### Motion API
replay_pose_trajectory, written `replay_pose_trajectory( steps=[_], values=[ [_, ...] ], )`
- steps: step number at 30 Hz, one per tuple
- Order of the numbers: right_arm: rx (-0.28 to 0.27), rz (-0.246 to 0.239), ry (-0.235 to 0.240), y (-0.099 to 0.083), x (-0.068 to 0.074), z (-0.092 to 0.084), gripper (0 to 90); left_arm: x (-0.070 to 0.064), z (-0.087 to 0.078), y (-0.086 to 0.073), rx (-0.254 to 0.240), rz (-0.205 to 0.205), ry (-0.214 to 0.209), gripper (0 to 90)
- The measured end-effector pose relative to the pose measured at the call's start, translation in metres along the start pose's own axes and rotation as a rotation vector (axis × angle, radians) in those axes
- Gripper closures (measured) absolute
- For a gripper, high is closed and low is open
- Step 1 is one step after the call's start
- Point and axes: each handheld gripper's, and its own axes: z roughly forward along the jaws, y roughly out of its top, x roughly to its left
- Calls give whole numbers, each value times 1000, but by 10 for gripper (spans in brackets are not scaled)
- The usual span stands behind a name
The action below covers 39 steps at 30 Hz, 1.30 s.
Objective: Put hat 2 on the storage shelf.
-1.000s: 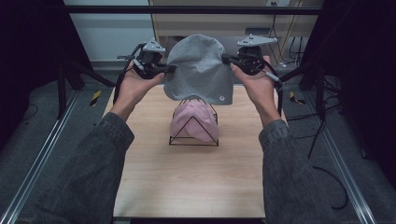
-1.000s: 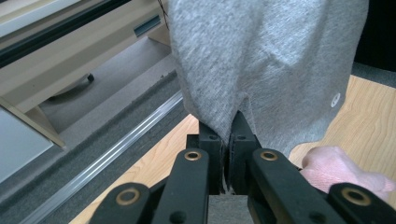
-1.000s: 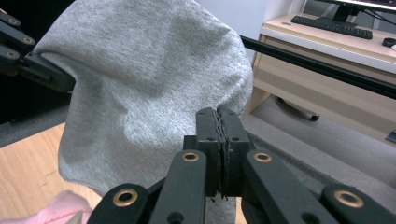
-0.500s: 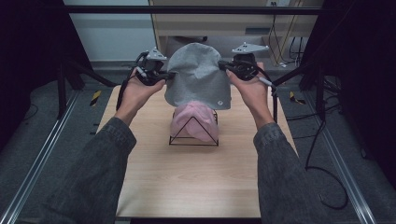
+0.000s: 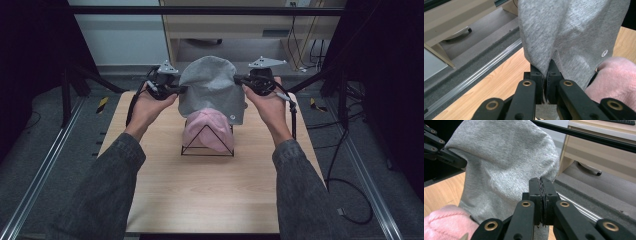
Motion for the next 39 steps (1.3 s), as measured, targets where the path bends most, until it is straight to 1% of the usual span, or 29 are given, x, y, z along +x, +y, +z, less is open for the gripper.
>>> replay_pose_trajectory(
  steps=[1, 10, 13, 15, 20, 24, 28, 29, 30, 31, 34, 35, 36, 39],
  values=[
    [5, 1, 3, -4, 1, -1, 887, -1, 0, -1, 4, -1, -2, 870],
    [21, 3, 11, -16, 5, 2, 887, -3, 5, -11, 20, -5, -3, 870],
    [28, 6, 16, -22, 7, 4, 887, -4, 9, -16, 38, 3, 0, 870],
    [39, 4, 16, -25, 8, 6, 887, -4, 10, -19, 44, 1, 1, 871],
    [44, 12, 17, -32, 7, 8, 887, -3, 9, -24, 43, 0, 6, 871],
    [44, 19, 18, -35, 8, 5, 887, -3, 8, -28, 43, -4, 3, 871],
    [35, 14, 15, -32, 10, -1, 888, -5, 2, -26, 29, -3, 4, 871],
    [25, 12, 13, -29, 10, -6, 887, -7, -2, -23, 19, 2, 6, 870],
    [25, 12, 13, -29, 10, -6, 887, -7, -2, -23, 19, 2, 6, 871],
    [20, 10, 12, -27, 10, -9, 888, -8, -4, -22, 14, 0, 5, 871],
    [1, 3, 7, -19, 12, -19, 887, -10, -11, -16, -1, 13, 14, 870],
    [-7, 0, 6, -16, 12, -22, 887, -11, -13, -14, -9, 9, 15, 870],
    [-11, -4, 4, -14, 13, -26, 887, -11, -15, -12, -11, 16, 18, 870],
    [-25, -7, 4, -8, 14, -33, 887, -13, -18, -8, -20, 21, 16, 870]
  ],
)
